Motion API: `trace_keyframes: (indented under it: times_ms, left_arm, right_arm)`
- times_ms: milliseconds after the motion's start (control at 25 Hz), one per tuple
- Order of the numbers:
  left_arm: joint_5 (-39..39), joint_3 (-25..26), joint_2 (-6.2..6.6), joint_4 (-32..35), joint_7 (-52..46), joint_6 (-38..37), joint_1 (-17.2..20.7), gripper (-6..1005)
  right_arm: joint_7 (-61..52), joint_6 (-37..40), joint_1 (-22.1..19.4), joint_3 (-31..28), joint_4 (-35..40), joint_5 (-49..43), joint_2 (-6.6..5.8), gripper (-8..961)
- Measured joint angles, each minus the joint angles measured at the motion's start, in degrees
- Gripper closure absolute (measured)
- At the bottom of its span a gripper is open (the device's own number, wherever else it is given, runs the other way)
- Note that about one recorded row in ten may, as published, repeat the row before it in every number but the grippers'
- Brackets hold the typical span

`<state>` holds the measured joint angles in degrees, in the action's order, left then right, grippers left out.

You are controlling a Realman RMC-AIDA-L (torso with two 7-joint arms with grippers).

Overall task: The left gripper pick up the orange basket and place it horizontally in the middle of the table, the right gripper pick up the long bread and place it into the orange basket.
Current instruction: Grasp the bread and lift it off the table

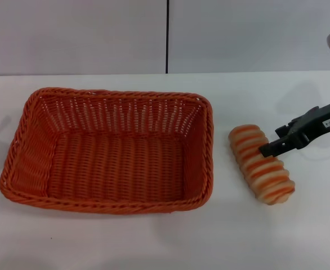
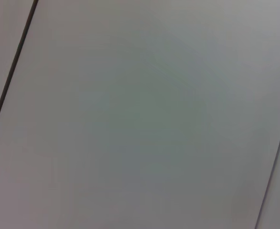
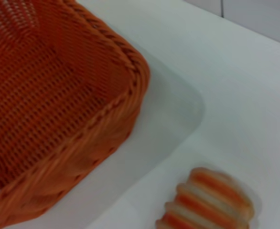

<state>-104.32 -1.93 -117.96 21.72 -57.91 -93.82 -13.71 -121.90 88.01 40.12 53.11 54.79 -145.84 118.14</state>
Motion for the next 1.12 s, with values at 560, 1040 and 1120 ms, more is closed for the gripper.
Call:
trace_keyframes:
  times_ms: [560,1040,1120]
  left_arm:
    - [0.0,0.0,0.01,-1.0,0.1,0.0,-0.2,250]
    - [0.0,0.0,0.01,-1.5,0.1,0.1,0.0,250]
    - [0.0,-0.1,0.01,-1.5,0.1,0.1,0.0,250]
  right_arm:
    - [2.4,-6.7,-0.9,1.2,-2.8,0.3,0.18,203]
    - [5.2,-9.3,-0.5,1.1,-5.2,4.2,0.25,245]
    - [5.3,-10.4,-0.4,1.1,-6.5,4.3,0.25,289]
